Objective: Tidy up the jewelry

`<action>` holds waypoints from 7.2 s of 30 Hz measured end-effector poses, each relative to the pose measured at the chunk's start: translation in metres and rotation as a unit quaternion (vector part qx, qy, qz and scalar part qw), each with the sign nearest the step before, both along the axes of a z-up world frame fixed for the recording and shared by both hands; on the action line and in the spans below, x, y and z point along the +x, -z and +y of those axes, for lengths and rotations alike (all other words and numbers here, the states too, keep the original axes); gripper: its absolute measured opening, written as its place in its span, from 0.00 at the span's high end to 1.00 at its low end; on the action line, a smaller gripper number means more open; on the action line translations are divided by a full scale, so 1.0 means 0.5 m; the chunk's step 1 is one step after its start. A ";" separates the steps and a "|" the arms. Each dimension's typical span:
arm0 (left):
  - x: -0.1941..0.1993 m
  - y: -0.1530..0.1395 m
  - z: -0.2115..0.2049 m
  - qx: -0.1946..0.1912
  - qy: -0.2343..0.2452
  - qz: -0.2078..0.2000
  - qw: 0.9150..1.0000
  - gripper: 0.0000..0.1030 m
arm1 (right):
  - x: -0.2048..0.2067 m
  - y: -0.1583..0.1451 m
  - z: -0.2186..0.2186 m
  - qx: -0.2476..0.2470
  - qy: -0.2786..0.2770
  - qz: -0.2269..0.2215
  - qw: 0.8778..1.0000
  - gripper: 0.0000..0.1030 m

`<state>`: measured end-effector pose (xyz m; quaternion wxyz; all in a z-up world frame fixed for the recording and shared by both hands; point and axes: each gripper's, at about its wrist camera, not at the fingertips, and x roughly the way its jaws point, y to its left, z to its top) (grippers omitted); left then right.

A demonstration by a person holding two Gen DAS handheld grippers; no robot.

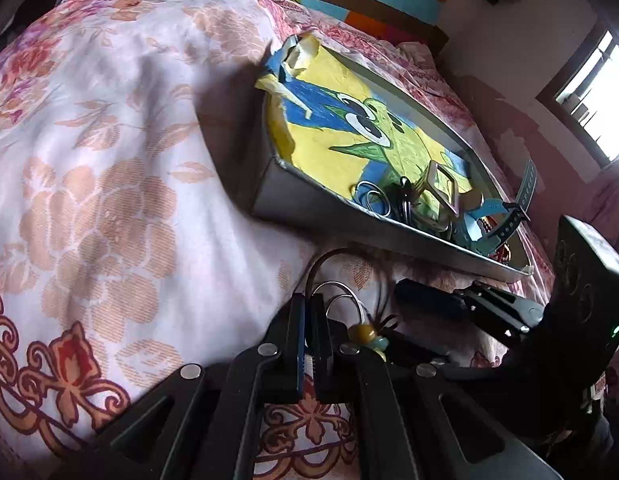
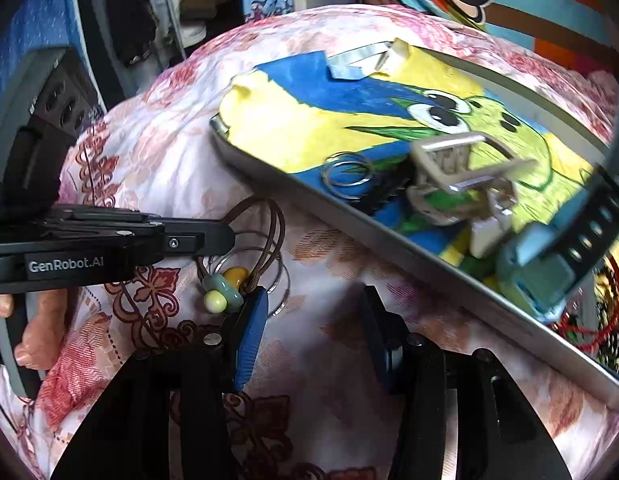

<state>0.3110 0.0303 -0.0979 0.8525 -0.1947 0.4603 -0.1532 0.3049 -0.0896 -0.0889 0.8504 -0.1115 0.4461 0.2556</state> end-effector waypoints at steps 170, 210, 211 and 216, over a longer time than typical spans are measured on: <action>-0.448 -0.237 -0.062 0.184 -0.110 -0.229 0.950 0.00 | -0.478 -0.235 -0.229 0.102 0.228 -0.268 0.931 0.02; -0.506 -0.189 -0.045 0.208 -0.113 -0.232 0.943 0.00 | -0.526 -0.188 -0.239 0.095 0.244 -0.258 0.930 0.02; -0.505 -0.189 -0.044 0.209 -0.112 -0.233 0.943 0.00 | -0.526 -0.188 -0.238 0.095 0.244 -0.257 0.930 0.02; -0.505 -0.188 -0.046 0.216 -0.104 -0.231 0.943 0.00 | -0.524 -0.187 -0.234 0.094 0.244 -0.254 0.931 0.02</action>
